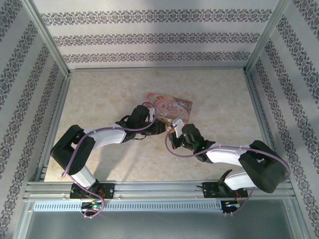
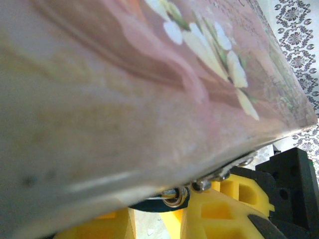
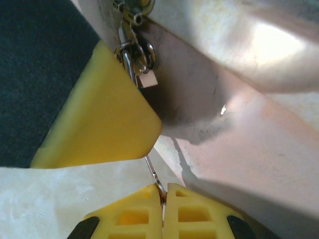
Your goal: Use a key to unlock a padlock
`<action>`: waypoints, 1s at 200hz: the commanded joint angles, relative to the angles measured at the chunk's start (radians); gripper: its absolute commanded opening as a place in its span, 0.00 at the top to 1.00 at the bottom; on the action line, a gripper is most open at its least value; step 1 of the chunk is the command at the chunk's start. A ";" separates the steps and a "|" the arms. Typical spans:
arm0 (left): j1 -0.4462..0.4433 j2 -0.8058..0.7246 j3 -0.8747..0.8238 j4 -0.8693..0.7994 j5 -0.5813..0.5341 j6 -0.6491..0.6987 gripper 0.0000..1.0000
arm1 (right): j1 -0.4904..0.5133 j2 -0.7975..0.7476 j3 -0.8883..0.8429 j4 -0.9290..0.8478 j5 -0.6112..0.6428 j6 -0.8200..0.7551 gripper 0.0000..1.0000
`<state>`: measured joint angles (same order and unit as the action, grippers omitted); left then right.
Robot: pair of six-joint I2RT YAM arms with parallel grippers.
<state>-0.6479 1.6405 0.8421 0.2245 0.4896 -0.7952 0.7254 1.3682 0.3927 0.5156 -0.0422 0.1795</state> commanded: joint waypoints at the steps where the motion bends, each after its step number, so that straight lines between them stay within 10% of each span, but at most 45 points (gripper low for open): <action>1: -0.016 -0.047 0.021 0.057 0.046 -0.022 0.81 | -0.008 -0.018 0.003 0.102 -0.014 0.015 1.00; 200: -0.019 -0.045 0.023 0.081 0.073 -0.050 0.81 | -0.033 0.062 0.041 0.283 -0.089 0.010 1.00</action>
<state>-0.6464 1.6279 0.8421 0.2333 0.4816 -0.8307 0.7082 1.4204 0.3752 0.6540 -0.1005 0.1944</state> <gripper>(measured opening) 0.213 0.051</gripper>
